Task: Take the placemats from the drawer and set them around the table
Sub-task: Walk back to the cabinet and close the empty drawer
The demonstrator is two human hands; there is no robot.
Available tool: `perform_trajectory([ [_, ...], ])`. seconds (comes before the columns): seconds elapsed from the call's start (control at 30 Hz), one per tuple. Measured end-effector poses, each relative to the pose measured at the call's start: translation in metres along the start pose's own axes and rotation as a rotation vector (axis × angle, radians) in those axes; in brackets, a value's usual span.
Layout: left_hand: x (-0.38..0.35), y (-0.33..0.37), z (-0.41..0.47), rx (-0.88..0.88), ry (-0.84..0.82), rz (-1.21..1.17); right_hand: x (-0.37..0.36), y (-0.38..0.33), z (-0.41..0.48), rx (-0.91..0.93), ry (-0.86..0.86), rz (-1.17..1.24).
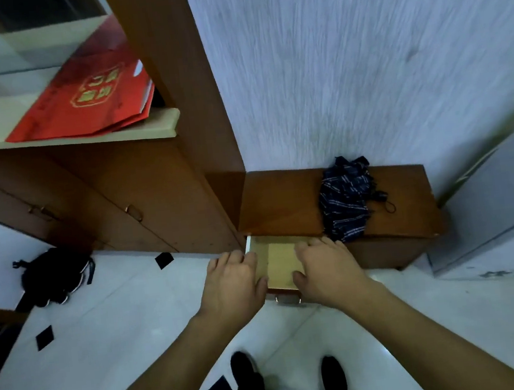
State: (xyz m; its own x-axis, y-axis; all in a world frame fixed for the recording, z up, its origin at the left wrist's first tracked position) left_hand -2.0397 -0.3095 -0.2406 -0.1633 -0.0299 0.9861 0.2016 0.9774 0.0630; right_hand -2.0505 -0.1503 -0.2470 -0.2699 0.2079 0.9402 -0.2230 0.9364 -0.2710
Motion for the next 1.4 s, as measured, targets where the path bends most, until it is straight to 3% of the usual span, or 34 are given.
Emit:
perform_trajectory([
  [0.17,-0.019,-0.031,0.038,-0.136,-0.041,-0.076,-0.021,-0.011,0.029,-0.126,0.046,0.208],
  [0.4,-0.126,-0.072,0.078,-0.186,-0.213,-0.281,-0.134,0.010,0.063,-0.471,0.066,0.829],
  [0.67,-0.370,-0.099,0.106,0.339,-0.560,-0.688,-0.384,0.077,0.097,-1.069,-0.189,1.343],
  [0.83,-0.472,-0.090,0.107,0.634,-0.565,-0.849,-0.482,0.111,0.108,-1.358,-0.252,1.511],
  [0.93,-0.499,-0.086,0.114,0.691,-0.531,-0.870,-0.503,0.125,0.114,-1.353,-0.176,1.496],
  [1.1,-0.519,-0.091,0.131,0.676,-0.406,-0.825,-0.505,0.143,0.131,-1.018,-0.193,1.062],
  [1.23,-0.524,-0.093,0.145,0.469,-0.318,-0.654,-0.506,0.148,0.140,-0.624,-0.178,0.677],
  [1.4,-0.527,-0.096,0.178,0.222,-0.268,-0.449,-0.492,0.164,0.179,-0.420,-0.219,0.321],
])
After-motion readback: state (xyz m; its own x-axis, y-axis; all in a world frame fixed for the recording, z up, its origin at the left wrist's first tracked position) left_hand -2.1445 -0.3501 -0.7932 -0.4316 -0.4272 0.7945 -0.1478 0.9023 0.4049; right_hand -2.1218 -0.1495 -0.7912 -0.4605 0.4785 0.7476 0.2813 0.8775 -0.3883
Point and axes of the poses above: each hand's wrist, its own z-axis towards the middle knuckle, its own x-axis out of the back of the hand, y = z × x, the point moved 6 cm from there along z, towards the middle knuckle, and after that the axes turned 3 degrees about -y, right-handed, at the moved point
